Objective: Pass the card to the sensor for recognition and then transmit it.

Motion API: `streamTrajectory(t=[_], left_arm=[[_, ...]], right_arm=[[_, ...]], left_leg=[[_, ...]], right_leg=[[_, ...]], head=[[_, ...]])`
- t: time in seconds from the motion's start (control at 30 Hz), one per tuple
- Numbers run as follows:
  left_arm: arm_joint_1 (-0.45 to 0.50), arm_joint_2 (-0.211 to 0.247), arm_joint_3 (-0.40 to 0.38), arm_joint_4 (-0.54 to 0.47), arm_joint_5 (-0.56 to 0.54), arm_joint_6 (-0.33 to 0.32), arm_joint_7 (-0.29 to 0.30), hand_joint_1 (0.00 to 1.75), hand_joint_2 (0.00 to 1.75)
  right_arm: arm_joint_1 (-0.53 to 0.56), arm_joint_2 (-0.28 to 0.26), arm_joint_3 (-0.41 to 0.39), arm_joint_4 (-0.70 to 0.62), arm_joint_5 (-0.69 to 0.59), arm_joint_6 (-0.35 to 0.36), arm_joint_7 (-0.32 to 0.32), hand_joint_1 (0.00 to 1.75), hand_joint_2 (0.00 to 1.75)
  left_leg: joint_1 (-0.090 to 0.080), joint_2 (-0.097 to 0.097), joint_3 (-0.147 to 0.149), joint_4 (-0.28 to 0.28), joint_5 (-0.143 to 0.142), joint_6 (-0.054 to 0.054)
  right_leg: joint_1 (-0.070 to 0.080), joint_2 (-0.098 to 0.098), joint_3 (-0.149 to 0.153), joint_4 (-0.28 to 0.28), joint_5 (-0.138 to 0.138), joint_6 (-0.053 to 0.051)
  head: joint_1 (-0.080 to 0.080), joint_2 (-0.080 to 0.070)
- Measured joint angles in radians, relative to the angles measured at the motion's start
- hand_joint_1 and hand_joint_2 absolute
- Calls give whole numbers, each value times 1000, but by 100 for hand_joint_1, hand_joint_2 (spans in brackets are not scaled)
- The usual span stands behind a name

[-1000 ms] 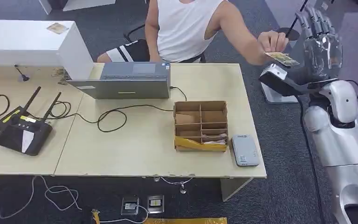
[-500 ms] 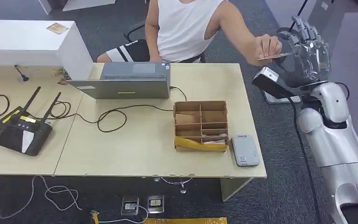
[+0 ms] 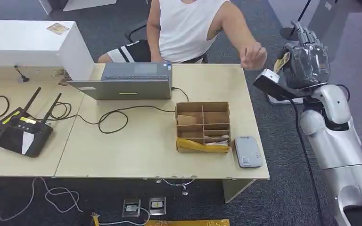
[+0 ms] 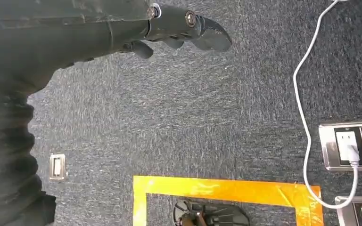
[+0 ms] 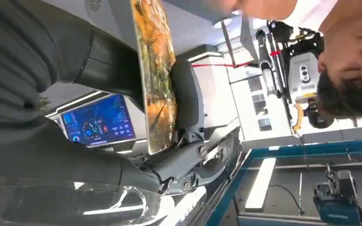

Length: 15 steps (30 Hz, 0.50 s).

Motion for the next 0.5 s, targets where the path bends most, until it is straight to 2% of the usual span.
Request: streamTrajectory(t=[0.5], left_arm=[[1,5,-14,0,6,2,12,0,175]], right_arm=[[70,-6,-3,-1,-66,21,35,175,175]], left_leg=[[0,0,0,0,0,0]], right_leg=[[0,0,0,0,0,0]], head=[[0,0]])
